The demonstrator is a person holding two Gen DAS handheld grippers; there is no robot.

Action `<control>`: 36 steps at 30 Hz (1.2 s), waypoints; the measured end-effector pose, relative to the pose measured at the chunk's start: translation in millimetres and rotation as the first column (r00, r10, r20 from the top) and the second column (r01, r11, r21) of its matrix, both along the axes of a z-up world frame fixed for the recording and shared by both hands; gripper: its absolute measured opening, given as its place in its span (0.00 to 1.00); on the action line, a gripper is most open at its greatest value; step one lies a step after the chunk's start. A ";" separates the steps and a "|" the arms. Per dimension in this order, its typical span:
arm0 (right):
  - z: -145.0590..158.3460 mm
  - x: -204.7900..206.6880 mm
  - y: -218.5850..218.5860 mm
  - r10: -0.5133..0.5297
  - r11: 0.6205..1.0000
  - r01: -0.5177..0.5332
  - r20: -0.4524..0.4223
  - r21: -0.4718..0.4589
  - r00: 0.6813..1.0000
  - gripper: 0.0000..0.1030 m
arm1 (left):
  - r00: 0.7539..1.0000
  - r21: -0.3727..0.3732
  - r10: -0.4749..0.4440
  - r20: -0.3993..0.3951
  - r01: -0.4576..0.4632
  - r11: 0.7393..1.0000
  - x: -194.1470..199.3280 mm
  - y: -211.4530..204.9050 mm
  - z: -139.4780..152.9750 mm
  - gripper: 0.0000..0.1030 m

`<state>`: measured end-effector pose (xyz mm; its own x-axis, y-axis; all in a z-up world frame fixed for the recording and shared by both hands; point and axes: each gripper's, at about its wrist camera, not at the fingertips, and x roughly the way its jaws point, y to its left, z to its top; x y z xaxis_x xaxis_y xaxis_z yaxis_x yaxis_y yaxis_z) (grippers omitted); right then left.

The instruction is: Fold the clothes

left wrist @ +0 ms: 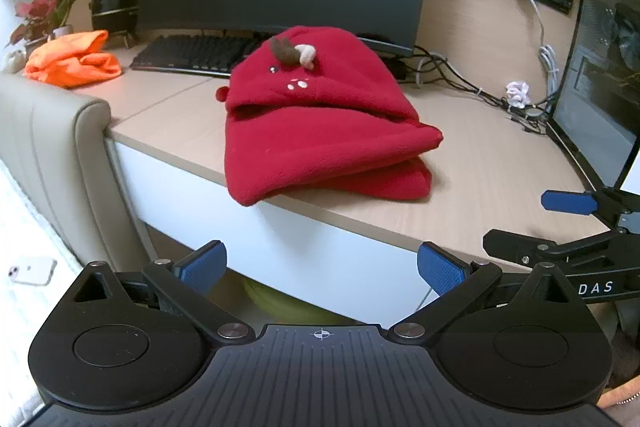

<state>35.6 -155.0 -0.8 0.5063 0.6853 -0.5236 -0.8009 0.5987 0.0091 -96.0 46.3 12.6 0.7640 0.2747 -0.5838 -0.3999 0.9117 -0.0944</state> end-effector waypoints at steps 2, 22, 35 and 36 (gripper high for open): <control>-0.6 0.0 0.5 0.002 1.000 -0.002 -0.001 -0.005 1.000 1.00 | 1.000 -0.006 0.004 -0.003 -0.004 1.000 0.4 0.3 -1.3 1.00; -1.3 12.4 -1.6 -0.009 1.000 0.009 -0.038 0.017 0.999 1.00 | 0.999 -0.041 0.005 -0.043 -0.007 0.999 10.2 1.0 -7.4 1.00; -3.0 22.8 0.7 -0.008 1.000 0.008 -0.061 0.014 0.998 1.00 | 0.999 -0.050 0.017 -0.033 -0.018 0.999 15.8 6.5 -9.0 1.00; -1.4 24.8 1.2 -0.010 1.000 0.011 -0.065 0.019 0.998 1.00 | 0.999 -0.042 0.016 -0.029 -0.017 0.999 16.5 7.4 -8.5 1.00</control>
<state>60.5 -153.8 -2.2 0.4788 0.6904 -0.5423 -0.7919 0.6063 0.0727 -79.5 53.8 4.1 0.7425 0.2614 -0.6168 -0.4178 0.9004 -0.1214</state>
